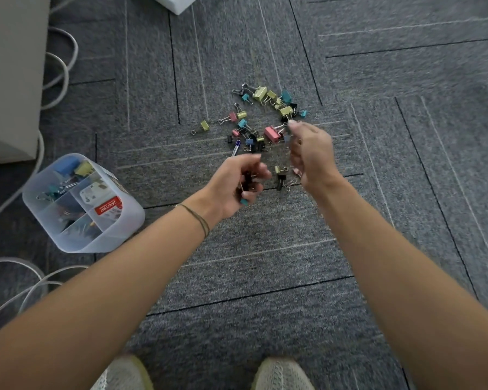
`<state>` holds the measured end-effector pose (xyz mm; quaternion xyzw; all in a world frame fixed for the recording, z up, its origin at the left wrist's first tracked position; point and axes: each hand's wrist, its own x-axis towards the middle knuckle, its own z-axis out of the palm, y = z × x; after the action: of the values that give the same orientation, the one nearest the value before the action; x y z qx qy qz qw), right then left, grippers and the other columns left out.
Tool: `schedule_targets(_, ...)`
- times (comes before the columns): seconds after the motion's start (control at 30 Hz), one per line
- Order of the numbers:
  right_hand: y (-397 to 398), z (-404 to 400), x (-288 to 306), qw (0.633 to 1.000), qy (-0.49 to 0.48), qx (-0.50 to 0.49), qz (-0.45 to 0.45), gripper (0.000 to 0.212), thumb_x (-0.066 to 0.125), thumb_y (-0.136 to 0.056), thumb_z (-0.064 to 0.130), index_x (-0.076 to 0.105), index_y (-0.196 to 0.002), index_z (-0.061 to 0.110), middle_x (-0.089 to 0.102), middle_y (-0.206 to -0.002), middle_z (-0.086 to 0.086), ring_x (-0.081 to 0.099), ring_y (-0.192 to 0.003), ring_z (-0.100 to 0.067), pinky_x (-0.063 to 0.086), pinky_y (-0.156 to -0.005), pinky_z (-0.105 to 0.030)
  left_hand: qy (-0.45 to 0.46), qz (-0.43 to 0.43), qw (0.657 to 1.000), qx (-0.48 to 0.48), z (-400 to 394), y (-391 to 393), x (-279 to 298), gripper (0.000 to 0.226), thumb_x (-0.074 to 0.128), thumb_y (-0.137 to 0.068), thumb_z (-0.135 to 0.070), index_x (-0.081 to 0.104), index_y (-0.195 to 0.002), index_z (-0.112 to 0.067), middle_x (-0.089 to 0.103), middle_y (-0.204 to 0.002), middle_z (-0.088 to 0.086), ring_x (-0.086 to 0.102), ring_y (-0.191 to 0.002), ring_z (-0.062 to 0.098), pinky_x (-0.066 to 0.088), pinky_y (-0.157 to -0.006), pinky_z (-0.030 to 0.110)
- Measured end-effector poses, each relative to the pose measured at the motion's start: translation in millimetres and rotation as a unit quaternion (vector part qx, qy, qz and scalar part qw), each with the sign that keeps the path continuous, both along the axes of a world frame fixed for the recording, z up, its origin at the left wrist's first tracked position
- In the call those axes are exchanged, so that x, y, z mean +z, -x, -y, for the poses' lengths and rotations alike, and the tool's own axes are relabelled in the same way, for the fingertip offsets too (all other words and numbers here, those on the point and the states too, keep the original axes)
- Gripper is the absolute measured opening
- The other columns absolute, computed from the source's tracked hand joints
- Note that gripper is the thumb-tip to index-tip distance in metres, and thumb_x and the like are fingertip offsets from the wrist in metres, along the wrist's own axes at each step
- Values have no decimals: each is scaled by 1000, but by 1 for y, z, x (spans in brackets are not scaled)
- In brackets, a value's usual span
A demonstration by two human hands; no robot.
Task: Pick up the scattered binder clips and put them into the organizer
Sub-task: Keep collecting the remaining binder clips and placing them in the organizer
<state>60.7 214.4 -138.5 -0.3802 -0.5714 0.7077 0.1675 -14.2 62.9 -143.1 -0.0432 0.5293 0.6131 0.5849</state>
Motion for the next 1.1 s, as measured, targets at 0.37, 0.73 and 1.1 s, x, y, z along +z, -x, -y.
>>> schedule_targets(0.37, -58, -23, -5, 969, 228, -84, 40, 25, 55, -101, 30, 55, -79, 19, 51, -63, 5, 45, -52, -8, 38, -48, -19, 165, -671, 647, -322, -21, -23, -16, 50, 64, -85, -68, 50, -99, -22, 53, -65, -11, 51, -55, 10, 49, -58, 31)
schedule_targets(0.73, -46, 4, -22, 826, -420, 221, 303, 30, 62, -96, 45, 62, -83, 18, 63, -80, 11, 55, -54, -12, 41, -48, -25, 74, -471, 861, -174, -5, -20, -24, 22, 44, -108, -24, 58, -94, -14, 52, -62, -6, 39, -44, 8, 33, -42, 22)
schedule_targets(1.1, -33, 15, -31, 764, -519, 226, 311, 33, 53, -98, 26, 59, -71, 8, 53, -57, 1, 49, -49, -16, 43, -47, -27, 58, -54, 996, 27, -11, 1, -8, 37, 51, -101, -32, 51, -66, -18, 54, -69, 0, 42, -49, 10, 25, -34, 19)
